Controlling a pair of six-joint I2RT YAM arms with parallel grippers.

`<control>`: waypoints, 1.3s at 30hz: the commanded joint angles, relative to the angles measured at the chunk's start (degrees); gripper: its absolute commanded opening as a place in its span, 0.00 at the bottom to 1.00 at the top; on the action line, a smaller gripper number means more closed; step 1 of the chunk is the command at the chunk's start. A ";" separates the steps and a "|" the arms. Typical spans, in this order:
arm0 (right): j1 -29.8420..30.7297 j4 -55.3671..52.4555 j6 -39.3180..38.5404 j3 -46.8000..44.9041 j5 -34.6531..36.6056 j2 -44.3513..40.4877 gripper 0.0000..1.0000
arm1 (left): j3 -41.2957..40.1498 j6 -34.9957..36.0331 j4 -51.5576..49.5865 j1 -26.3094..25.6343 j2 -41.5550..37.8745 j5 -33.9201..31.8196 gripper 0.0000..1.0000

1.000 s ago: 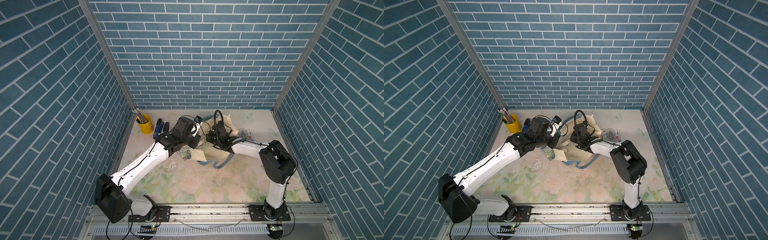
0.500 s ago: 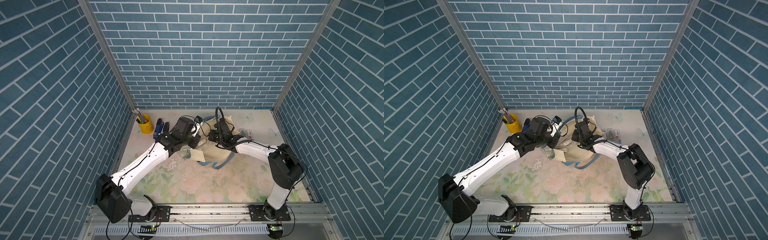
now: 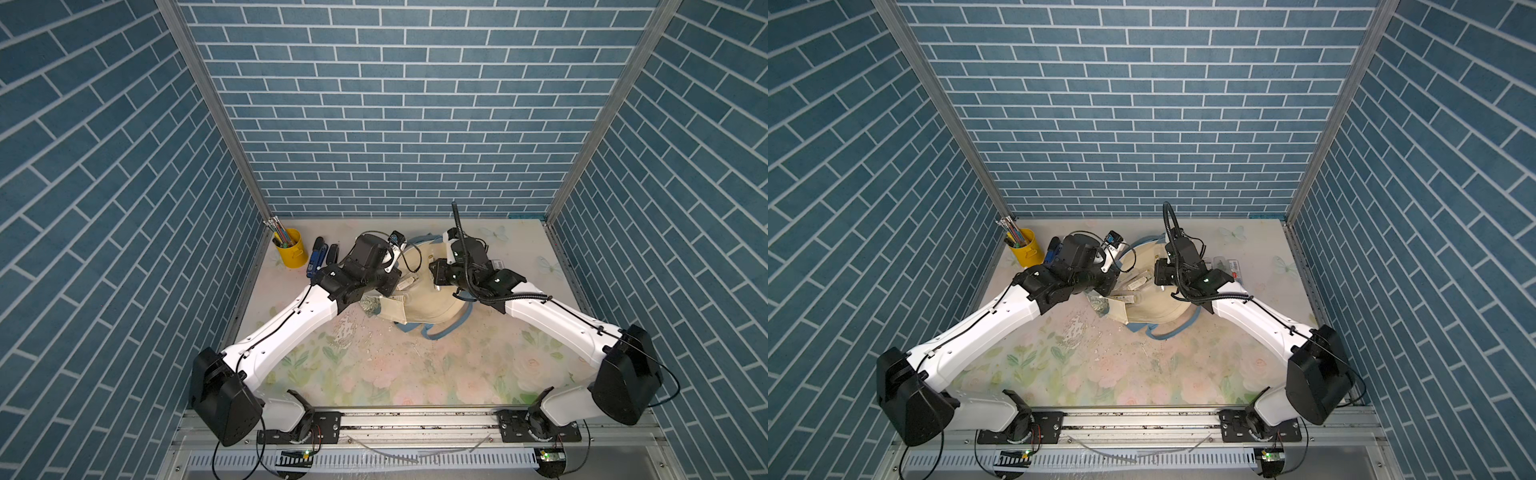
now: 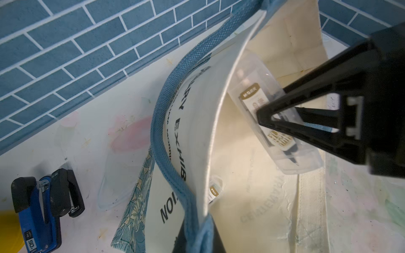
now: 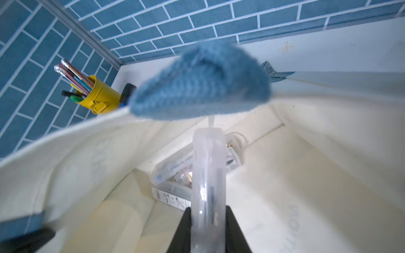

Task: Take out the compass set from the canvas bag
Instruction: Pick up the compass set from the canvas bag, then place the compass set at the center of the board.

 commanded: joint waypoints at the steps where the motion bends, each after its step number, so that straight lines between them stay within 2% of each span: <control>1: 0.34 -6.20 -6.35 -0.92 -2.29 -4.35 0.00 | 2.38 -0.42 2.39 -0.28 0.39 -1.02 0.00; 9: 1.04 -17.98 -7.50 6.39 -3.82 -8.08 0.00 | 3.84 -0.05 -0.06 0.22 1.32 -3.06 0.00; 15: 1.04 -27.07 -13.39 15.96 1.02 -9.05 0.00 | 2.60 -0.20 0.61 0.56 0.18 -3.36 0.00; 18: 0.18 -32.10 -17.75 20.87 6.94 -9.01 0.00 | 2.52 -0.17 0.63 0.68 -0.06 -2.92 0.00; 24: -7.02 -38.35 -22.68 27.08 10.08 -7.12 0.00 | 2.05 -0.40 0.81 1.07 -0.44 -2.12 0.00; 29: -14.59 -39.90 -23.66 27.65 11.19 -4.71 0.00 | 2.50 -0.42 0.24 1.25 -0.42 -2.01 0.00; 35: -25.51 -35.95 -24.01 24.56 6.93 -2.00 0.00 | 2.50 -0.53 0.45 1.41 -0.56 -0.96 0.00; 39: -33.16 -33.11 -24.79 22.43 5.36 3.91 0.00 | 2.27 -0.68 0.71 1.46 -0.98 -0.38 0.00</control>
